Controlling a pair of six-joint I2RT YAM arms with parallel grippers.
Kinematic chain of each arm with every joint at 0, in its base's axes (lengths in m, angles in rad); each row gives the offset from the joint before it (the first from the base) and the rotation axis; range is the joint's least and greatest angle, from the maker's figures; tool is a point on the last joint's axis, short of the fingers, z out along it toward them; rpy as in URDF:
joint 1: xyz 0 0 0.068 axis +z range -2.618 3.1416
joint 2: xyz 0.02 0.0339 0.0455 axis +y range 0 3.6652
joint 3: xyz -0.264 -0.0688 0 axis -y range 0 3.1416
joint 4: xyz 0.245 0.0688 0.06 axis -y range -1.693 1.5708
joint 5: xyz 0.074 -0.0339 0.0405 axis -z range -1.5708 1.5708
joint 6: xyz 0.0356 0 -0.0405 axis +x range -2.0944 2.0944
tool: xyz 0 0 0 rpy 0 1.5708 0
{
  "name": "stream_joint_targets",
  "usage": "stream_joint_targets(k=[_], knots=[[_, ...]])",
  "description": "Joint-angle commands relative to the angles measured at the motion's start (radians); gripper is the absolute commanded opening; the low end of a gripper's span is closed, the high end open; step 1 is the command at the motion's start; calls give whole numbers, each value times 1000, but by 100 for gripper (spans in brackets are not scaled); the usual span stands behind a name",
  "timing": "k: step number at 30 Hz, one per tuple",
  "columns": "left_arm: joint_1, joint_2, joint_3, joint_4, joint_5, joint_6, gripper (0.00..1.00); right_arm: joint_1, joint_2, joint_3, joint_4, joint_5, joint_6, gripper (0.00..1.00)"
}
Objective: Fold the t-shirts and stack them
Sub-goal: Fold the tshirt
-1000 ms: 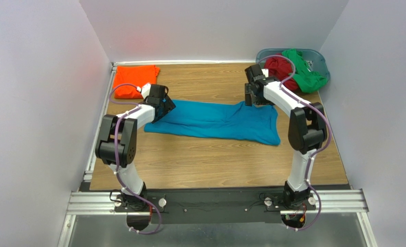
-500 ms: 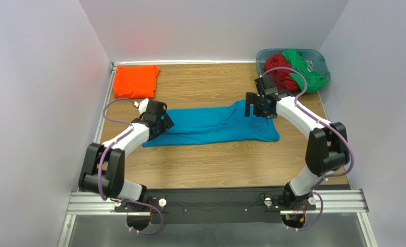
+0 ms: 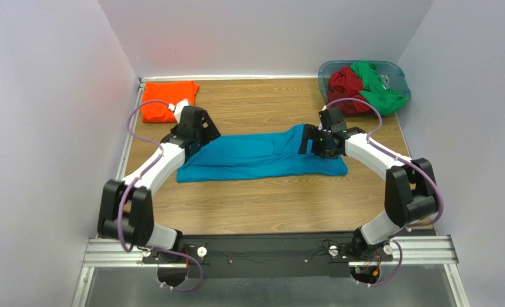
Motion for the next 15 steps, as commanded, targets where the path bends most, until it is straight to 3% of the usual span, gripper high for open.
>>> stream_joint_targets(k=[1, 6, 15], knots=[[-15, 138, 68, 80, 124, 101, 98, 2, 64, 13, 74, -7, 25, 100], [-17, 289, 91, 106, 218, 137, 98, 2, 158, 42, 85, 95, 43, 100], [-35, 274, -70, 134, 224, 94, 98, 2, 346, 165, 116, 102, 20, 100]])
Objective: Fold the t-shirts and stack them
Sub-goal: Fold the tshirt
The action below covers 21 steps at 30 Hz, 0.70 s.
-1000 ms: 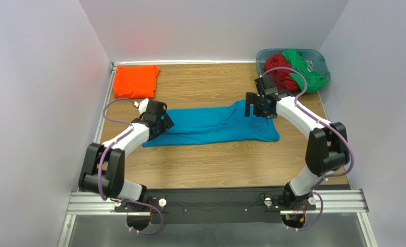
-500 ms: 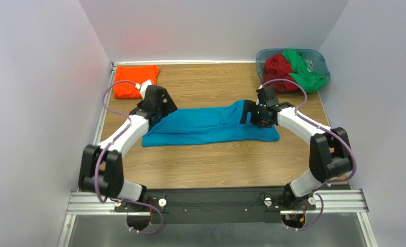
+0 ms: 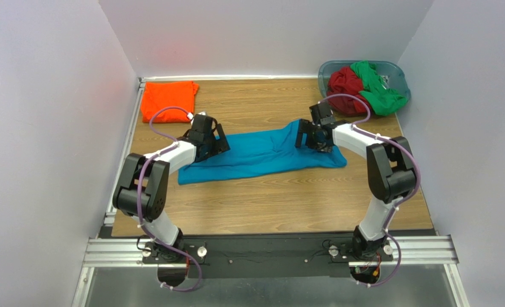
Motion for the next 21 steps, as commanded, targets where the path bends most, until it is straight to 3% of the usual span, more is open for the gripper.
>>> stream_joint_targets(k=[1, 11, 15, 21], knots=[[-24, -26, -88, 1, 63, -17, 98, 0, 127, 74, 25, 8, -11, 100], [-209, -193, -280, 15, 155, -206, 98, 0, 375, 333, 25, -125, -48, 100], [-304, -340, -357, 47, 178, -322, 98, 0, 491, 473, 27, -240, -56, 100], [-378, -360, -426, 144, 194, -389, 98, 8, 614, 643, 27, -429, -62, 100]])
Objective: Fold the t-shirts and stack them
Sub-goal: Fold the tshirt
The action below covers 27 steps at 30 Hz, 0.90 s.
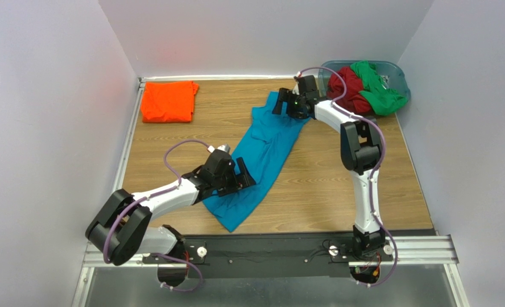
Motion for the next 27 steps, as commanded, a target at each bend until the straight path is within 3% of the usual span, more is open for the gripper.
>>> stream_joint_targets(k=[1, 15, 27], knots=[[-63, 15, -45, 74, 49, -118, 98, 20, 170, 63, -90, -209, -3, 100], [-300, 257, 100, 182, 20, -225, 98, 56, 362, 416, -90, -376, -72, 100], [-318, 193, 228, 84, -60, -128, 98, 59, 166, 386, -146, -257, -237, 100]])
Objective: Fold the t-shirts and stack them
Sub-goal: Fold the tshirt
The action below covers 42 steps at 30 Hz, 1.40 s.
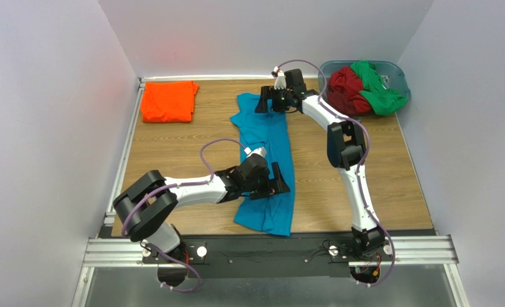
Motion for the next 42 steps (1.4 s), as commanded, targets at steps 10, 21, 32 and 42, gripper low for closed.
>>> stream_joint_targets(k=[10, 21, 32, 42], knots=[[-10, -245, 40, -276, -196, 100, 98, 10, -431, -266, -133, 333, -30, 100], [-9, -494, -149, -491, -226, -9, 98, 31, -942, -961, -22, 266, 166, 100], [-10, -690, -366, -462, -118, -94, 81, 166, -1211, -1325, -24, 278, 284, 100], [-12, -533, -352, -434, -124, -74, 39, 188, -1283, -1373, -74, 264, 295, 100]])
